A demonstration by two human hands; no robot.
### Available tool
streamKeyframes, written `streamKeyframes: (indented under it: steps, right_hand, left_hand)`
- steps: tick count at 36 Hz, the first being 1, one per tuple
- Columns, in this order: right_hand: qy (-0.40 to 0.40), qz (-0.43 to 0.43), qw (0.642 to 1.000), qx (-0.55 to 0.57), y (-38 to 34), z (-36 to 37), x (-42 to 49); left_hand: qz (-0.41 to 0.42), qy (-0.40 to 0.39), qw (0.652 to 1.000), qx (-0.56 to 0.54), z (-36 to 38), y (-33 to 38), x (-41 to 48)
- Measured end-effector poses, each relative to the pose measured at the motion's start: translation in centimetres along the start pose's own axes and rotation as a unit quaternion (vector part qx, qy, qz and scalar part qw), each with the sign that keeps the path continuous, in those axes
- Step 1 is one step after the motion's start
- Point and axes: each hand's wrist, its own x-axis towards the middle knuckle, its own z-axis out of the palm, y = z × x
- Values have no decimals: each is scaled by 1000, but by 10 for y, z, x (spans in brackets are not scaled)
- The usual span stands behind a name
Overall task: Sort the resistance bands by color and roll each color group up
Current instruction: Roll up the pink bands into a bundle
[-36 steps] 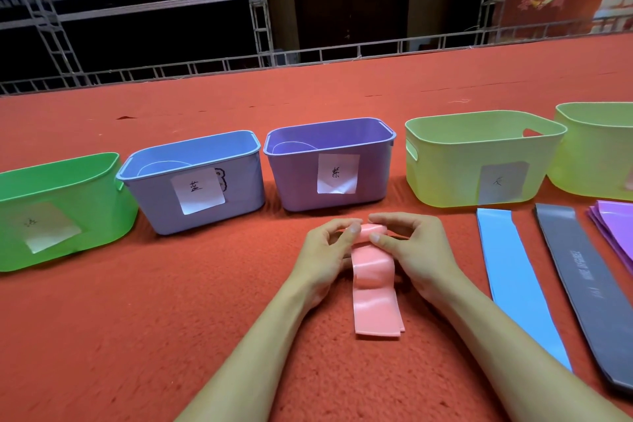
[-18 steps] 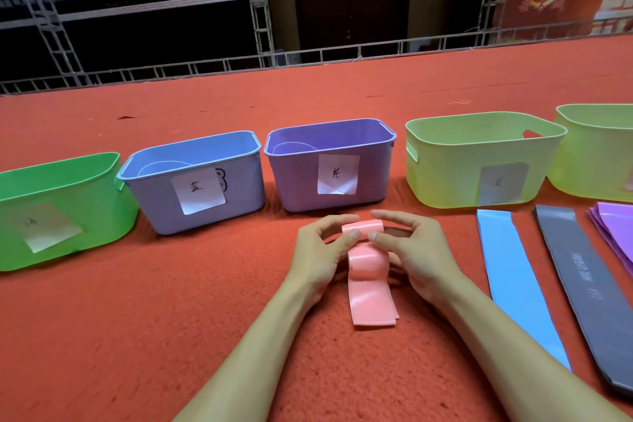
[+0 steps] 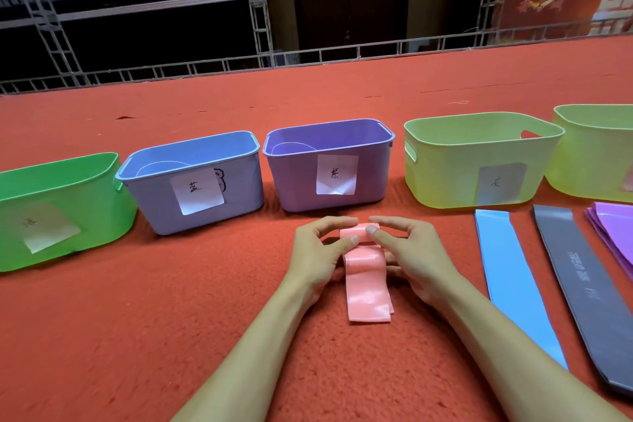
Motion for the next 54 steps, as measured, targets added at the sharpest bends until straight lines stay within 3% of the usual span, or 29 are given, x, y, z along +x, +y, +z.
streamKeyframes:
  steps: [23, 32, 54]
  right_hand:
    - [20, -40, 999, -17, 4, -5, 4]
    - [24, -67, 997, -39, 7, -8, 6]
    - [3, -28, 1000, -1, 7, -6, 9]
  left_hand:
    - [-8, -28, 997, -67, 4, -3, 4]
    - [-50, -39, 997, -51, 3, -7, 6]
    - [-11, -9, 999, -38, 0, -7, 8]
